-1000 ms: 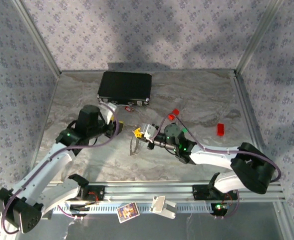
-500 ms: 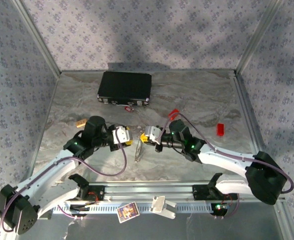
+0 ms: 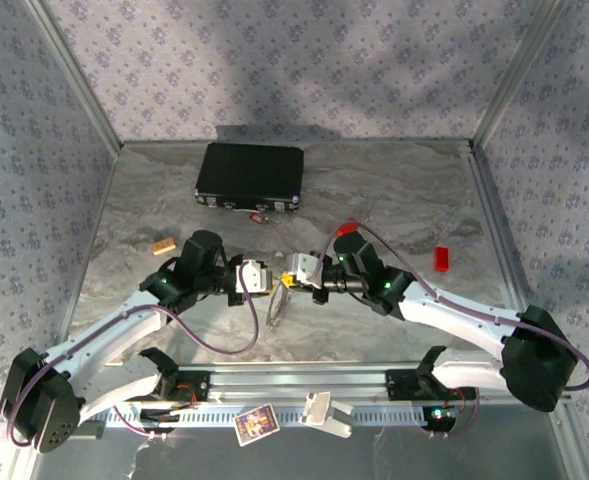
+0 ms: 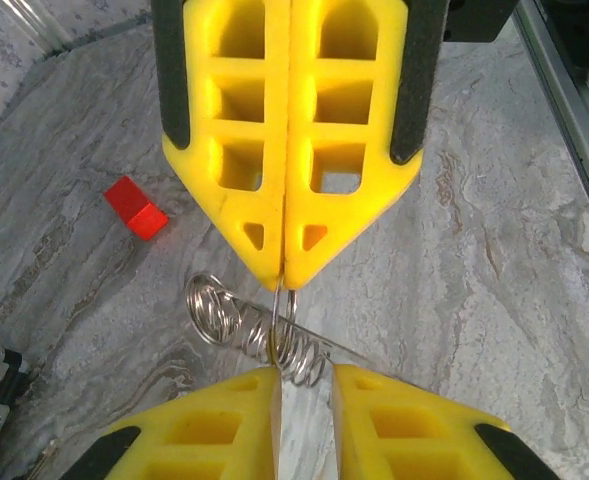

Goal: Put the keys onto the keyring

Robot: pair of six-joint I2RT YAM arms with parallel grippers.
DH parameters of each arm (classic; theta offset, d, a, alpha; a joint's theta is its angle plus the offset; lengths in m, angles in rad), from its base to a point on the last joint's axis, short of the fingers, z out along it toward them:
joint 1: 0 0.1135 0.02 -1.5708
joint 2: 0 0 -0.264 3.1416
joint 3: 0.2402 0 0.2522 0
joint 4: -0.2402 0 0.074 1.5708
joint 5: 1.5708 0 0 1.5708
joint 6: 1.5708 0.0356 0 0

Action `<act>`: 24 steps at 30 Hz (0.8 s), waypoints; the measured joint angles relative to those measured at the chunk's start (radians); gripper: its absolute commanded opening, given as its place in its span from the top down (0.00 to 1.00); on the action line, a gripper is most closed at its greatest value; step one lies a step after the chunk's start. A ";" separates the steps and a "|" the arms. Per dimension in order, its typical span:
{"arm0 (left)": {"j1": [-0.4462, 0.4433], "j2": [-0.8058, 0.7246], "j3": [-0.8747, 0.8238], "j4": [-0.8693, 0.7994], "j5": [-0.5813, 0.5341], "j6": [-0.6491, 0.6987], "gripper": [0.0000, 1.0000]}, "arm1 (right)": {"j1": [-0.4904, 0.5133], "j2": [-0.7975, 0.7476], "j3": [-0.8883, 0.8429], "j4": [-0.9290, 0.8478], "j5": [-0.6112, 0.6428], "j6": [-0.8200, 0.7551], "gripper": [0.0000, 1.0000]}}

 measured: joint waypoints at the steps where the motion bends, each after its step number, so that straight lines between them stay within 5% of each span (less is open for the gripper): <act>1: 0.000 0.000 0.004 0.000 0.000 0.001 0.79 | 0.001 0.000 0.008 -0.012 0.000 -0.006 1.00; 15: 0.000 0.012 0.043 0.007 0.007 -0.009 0.79 | 0.016 0.007 0.076 -0.109 -0.010 -0.052 1.00; 21: -0.001 0.026 0.043 0.000 0.009 -0.025 1.00 | 0.015 0.009 0.080 -0.112 -0.002 -0.052 1.00; 24: -0.001 0.030 0.043 -0.001 0.011 -0.027 1.00 | 0.015 0.011 0.080 -0.113 0.002 -0.051 0.93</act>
